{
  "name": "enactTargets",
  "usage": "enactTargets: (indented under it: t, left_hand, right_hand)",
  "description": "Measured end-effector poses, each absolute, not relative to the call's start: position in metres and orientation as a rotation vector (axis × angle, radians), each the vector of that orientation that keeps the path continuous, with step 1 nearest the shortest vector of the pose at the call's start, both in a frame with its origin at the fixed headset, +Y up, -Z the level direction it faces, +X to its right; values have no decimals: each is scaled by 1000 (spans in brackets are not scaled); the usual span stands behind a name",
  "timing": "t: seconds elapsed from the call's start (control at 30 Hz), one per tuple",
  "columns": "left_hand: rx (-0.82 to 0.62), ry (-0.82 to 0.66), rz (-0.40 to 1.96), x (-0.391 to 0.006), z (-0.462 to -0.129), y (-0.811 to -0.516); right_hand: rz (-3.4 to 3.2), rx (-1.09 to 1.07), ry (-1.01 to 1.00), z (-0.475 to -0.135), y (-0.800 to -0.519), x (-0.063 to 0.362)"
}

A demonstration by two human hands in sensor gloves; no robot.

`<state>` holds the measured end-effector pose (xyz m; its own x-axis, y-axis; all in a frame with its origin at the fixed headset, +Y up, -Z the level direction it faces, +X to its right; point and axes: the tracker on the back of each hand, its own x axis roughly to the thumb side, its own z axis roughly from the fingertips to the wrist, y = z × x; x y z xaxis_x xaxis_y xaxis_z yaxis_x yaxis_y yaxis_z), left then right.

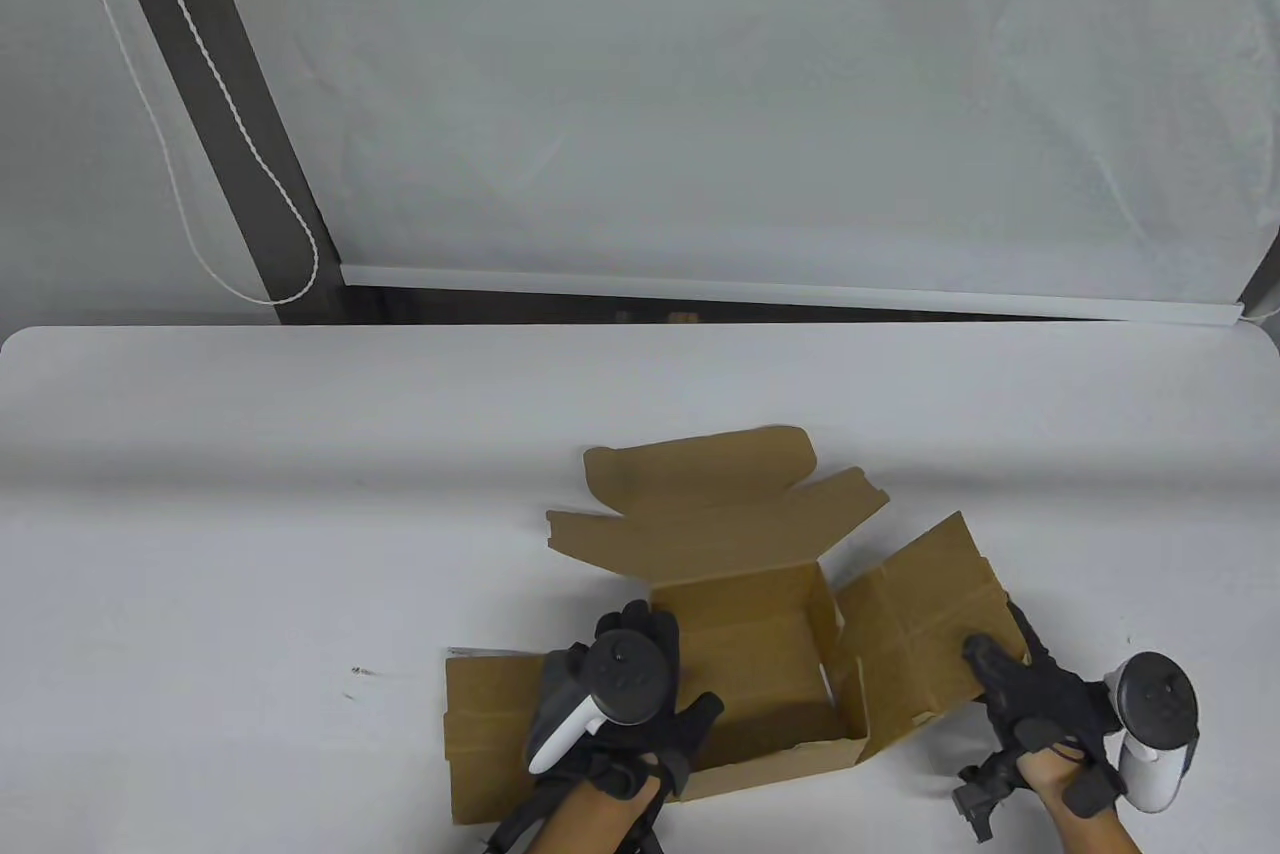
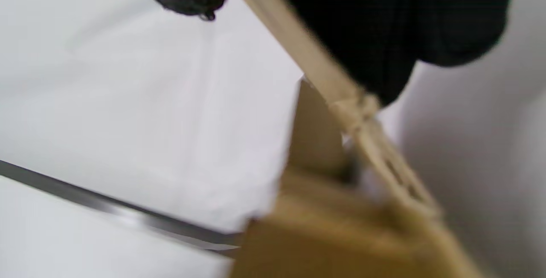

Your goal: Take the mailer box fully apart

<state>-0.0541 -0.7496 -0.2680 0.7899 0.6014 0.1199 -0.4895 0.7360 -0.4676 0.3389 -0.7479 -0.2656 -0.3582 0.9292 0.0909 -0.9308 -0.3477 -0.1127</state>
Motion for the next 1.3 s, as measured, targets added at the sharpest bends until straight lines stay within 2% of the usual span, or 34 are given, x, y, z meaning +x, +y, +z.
enactTargets:
  t: [0.1,0.27,0.4,0.5,0.57,0.63,0.67,0.73,0.77,0.8,0.83,0.87,0.93,0.97,1.03,1.07,1.1,1.13,1.2,1.27,1.3]
  left_hand:
    - [-437,-269,621,-56,-268,-750]
    - [-445,-272,624,-56,-268,-751]
    - [-462,-288,638,-55,-268,-752]
    - [-468,-290,653,-55,-268,-753]
    - [-467,-291,653,-55,-269,-753]
    - [-467,-292,654,-55,-269,-753]
    - [-469,-293,658,-56,-269,-753]
    - [-470,-294,661,-56,-269,-753]
    - [-471,-295,661,-56,-269,-753]
    - [-471,-296,660,-55,-269,-753]
    - [-472,-297,660,-55,-269,-753]
    - [-472,-297,661,-55,-269,-753]
    - [-473,-298,661,-55,-269,-753]
    - [-473,-298,662,-55,-269,-753]
    - [-474,-299,662,-55,-269,-753]
    - [-474,-299,663,-55,-269,-753]
    - [-473,-300,665,-55,-269,-753]
    - [-466,-313,696,-57,-270,-752]
    - [-451,-316,777,-64,-272,-752]
    - [-421,-325,886,-74,-275,-751]
    - [-379,-296,942,-81,-276,-750]
  right_hand:
    - [2222,-79,-312,-262,-744,352]
    - [2555,-152,-246,-268,-750,352]
    - [2810,-223,-27,-271,-759,346]
    - [3041,-269,217,-276,-766,338]
    - [3091,-210,431,-279,-775,331]
    - [3056,-102,453,-281,-777,324]
    - [3063,-46,438,-282,-774,320]
    - [3105,-52,247,-280,-758,316]
    - [3089,-19,-7,-276,-743,314]
    - [3047,29,-166,-273,-735,311]
    - [2937,167,-380,-267,-722,305]
    - [2796,378,-496,-260,-714,295]
    - [2585,724,-546,-249,-706,270]
    - [2524,854,-488,-244,-705,256]
    - [2536,1114,-198,-237,-711,215]
    - [2585,1157,-60,-237,-717,204]
    - [2702,1195,201,-237,-727,189]
    - [2792,1178,289,-237,-731,184]
    - [2736,1226,150,-237,-720,185]
    - [2725,1229,321,-233,-720,187]
    - [2707,1263,332,-230,-717,189]
